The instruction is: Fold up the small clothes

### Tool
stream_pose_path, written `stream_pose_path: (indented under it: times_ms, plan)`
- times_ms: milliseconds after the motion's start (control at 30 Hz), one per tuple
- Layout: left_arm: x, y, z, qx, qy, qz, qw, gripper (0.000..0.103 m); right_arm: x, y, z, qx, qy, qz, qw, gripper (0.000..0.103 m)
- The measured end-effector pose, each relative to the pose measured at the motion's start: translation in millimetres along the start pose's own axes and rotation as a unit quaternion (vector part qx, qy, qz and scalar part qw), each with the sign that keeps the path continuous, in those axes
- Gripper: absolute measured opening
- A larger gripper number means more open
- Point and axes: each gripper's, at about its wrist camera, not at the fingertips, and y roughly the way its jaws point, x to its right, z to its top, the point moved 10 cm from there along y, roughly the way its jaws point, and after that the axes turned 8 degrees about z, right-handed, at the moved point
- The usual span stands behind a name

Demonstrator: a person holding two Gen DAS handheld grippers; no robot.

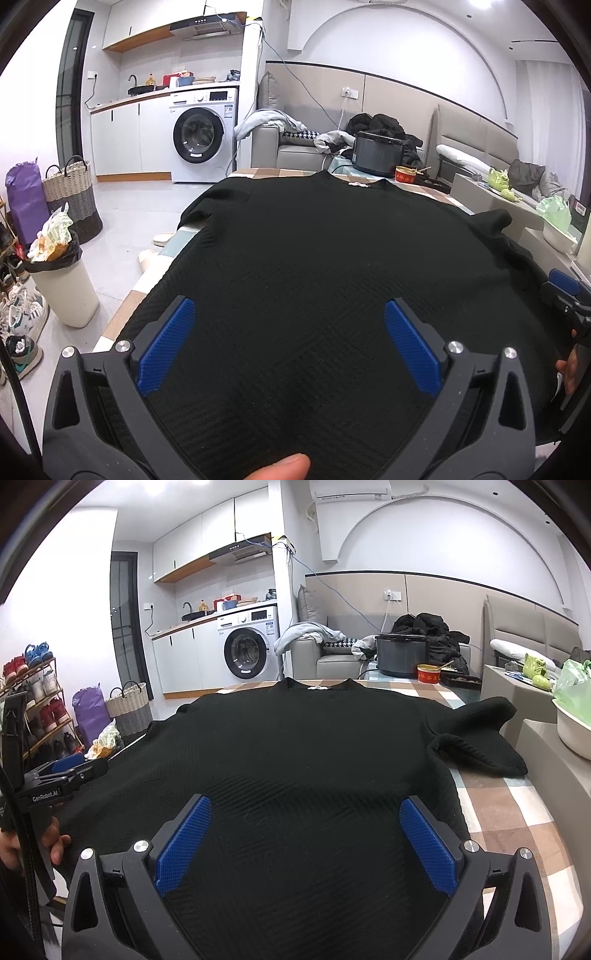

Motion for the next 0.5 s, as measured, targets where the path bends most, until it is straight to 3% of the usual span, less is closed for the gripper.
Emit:
stream_pose_path:
  times_ms: [500]
  plan:
    - [3.7,2.2,-1.7,0.000,0.008,0.001,1.0000,0.102,-0.1,4.1,-2.8,-0.003,0.002,0.003,1.000,0.103]
